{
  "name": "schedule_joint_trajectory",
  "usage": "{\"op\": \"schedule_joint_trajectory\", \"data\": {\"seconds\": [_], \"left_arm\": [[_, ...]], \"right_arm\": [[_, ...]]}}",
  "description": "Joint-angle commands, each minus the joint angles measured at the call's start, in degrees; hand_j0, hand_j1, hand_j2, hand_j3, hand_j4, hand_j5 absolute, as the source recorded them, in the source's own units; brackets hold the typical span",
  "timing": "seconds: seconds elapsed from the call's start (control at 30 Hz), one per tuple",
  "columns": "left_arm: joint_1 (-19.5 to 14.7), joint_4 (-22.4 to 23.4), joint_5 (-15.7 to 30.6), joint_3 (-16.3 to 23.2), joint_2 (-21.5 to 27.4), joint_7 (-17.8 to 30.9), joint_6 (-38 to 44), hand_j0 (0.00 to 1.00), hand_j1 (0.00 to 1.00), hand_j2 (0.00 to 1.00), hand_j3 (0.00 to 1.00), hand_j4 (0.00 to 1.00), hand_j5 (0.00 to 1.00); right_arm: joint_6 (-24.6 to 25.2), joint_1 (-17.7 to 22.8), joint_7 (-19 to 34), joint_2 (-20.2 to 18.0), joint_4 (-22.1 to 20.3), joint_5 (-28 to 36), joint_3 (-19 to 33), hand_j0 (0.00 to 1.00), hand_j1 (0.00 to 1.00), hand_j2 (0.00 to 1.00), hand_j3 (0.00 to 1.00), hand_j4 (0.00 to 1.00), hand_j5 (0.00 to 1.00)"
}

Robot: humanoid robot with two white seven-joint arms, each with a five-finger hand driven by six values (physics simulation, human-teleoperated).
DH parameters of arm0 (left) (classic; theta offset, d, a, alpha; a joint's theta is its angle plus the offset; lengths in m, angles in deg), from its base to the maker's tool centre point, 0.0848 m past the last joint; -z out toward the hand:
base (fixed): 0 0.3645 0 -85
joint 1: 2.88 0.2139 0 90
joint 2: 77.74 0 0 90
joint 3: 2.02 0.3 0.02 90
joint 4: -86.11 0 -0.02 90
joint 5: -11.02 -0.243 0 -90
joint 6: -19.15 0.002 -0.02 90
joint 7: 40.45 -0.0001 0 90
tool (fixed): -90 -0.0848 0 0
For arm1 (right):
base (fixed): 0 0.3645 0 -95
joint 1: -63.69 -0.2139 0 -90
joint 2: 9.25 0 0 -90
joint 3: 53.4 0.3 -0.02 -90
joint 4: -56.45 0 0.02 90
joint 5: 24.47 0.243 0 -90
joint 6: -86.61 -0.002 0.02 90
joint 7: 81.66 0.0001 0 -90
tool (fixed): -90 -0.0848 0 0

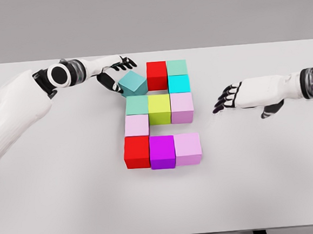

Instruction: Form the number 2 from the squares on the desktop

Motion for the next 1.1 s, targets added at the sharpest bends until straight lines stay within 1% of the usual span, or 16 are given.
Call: {"op": "schedule_joint_trajectory", "data": {"seconds": [0.0, 0.03, 0.1, 0.13, 0.27, 0.37, 0.8, 0.87, 0.97, 1.07], "left_arm": [[0.00, -0.04, 0.09, 0.00, 0.03, -0.01, -0.12, 0.78, 0.78, 0.78, 0.78, 0.78, 0.78], [-0.09, -0.04, 0.09, 0.00, 0.03, -0.01, -0.12, 0.74, 0.74, 0.74, 0.74, 0.74, 0.74], [0.00, -0.04, 0.09, 0.00, 0.03, -0.01, -0.12, 0.73, 0.73, 0.73, 0.73, 0.73, 0.73], [0.00, -0.04, 0.09, 0.00, -0.06, -0.01, -0.12, 0.71, 0.71, 0.71, 0.71, 0.71, 0.71], [0.18, -0.04, 0.09, 0.00, -0.06, -0.01, -0.12, 0.68, 0.68, 0.68, 0.68, 0.68, 0.68], [0.35, -0.04, 0.18, 0.00, 0.03, -0.01, -0.12, 0.68, 0.68, 0.68, 0.68, 0.68, 0.68], [0.00, 0.67, 0.89, -0.52, 0.38, -0.45, 0.85, 0.66, 0.66, 0.66, 0.66, 0.66, 0.66], [-0.09, 0.75, 0.97, -0.70, 0.29, -0.54, 1.02, 0.64, 0.64, 0.64, 0.64, 0.64, 0.64], [-0.26, 0.67, 0.97, -1.14, -0.15, -0.54, 3.66, 0.63, 0.63, 0.63, 0.63, 0.63, 0.63], [-0.35, 0.75, 1.24, -1.84, -0.23, -0.63, 4.19, 0.63, 0.63, 0.63, 0.63, 0.63, 0.63]], "right_arm": [[0.12, 0.00, -0.02, 0.01, 6.49, 8.63, 1.45, 1.00, 1.00, 1.00, 1.00, 1.00, 1.00], [0.12, -0.18, -0.02, -0.08, 8.69, 11.10, 1.45, 1.00, 1.00, 1.00, 1.00, 1.00, 1.00], [0.12, -0.44, -0.02, -0.08, 9.66, 11.28, 1.54, 1.00, 1.00, 1.00, 1.00, 1.00, 1.00], [0.12, -0.44, -0.02, -0.08, 9.66, 11.28, 1.54, 1.00, 1.00, 1.00, 1.00, 1.00, 1.00], [0.12, -0.62, -0.02, -0.08, 9.84, 11.28, 1.54, 1.00, 1.00, 1.00, 1.00, 1.00, 1.00], [0.12, -0.70, -0.02, -0.08, 10.36, 11.28, 2.15, 1.00, 1.00, 1.00, 1.00, 1.00, 1.00], [0.12, -0.79, -0.02, -0.34, 10.28, 11.19, 2.24, 1.00, 1.00, 1.00, 1.00, 1.00, 1.00], [0.12, -0.70, -0.02, -0.34, 10.28, 11.19, 2.15, 1.00, 1.00, 1.00, 1.00, 1.00, 1.00], [0.12, -0.70, -0.02, -0.34, 10.28, 11.19, 2.15, 1.00, 1.00, 1.00, 1.00, 1.00, 1.00], [0.12, -0.79, -0.02, -0.34, 10.28, 11.19, 2.15, 1.00, 1.00, 1.00, 1.00, 1.00, 1.00]]}}
